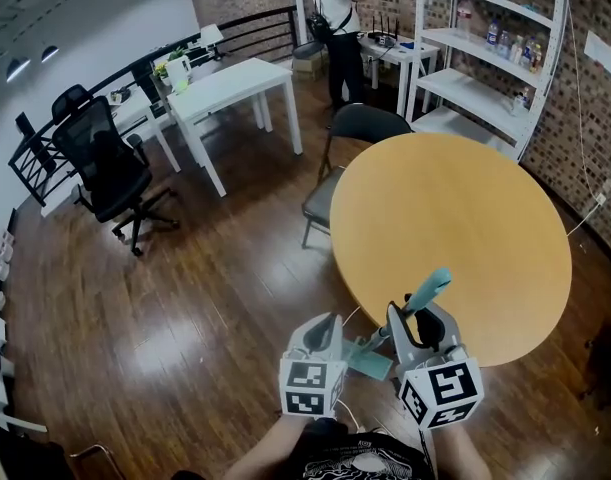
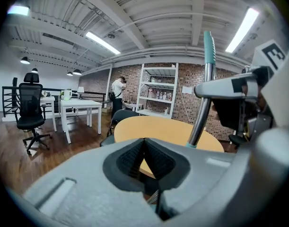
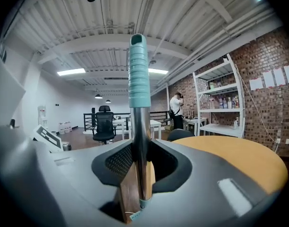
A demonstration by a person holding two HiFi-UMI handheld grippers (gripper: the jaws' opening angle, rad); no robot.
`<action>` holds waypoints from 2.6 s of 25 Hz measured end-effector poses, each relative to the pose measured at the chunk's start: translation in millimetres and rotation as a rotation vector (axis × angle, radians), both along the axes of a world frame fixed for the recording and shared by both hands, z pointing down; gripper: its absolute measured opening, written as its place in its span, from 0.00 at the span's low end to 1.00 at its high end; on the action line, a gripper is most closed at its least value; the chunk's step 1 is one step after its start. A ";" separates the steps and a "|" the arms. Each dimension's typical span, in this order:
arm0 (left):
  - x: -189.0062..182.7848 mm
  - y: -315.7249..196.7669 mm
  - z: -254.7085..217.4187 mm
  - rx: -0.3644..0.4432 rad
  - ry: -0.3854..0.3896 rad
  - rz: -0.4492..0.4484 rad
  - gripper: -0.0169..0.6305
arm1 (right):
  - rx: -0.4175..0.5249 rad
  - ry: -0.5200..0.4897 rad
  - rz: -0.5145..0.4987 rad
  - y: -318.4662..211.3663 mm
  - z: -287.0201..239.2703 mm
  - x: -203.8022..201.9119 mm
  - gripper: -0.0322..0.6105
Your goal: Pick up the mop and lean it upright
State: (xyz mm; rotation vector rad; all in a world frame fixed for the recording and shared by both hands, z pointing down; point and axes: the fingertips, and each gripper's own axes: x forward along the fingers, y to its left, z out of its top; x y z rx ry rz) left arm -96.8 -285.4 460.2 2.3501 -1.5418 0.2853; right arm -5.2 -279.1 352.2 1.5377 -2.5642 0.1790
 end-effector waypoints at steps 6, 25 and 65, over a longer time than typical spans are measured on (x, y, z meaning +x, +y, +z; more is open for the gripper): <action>4.0 6.1 -7.5 0.039 -0.022 -0.003 0.03 | 0.033 -0.004 -0.006 6.8 -14.7 3.4 0.21; 27.8 10.6 -13.1 0.051 -0.007 0.080 0.03 | -0.021 -0.016 0.027 14.3 9.1 8.7 0.21; 19.8 -29.4 14.5 -0.007 -0.003 0.093 0.03 | -0.227 -0.011 0.152 -58.9 179.9 4.0 0.21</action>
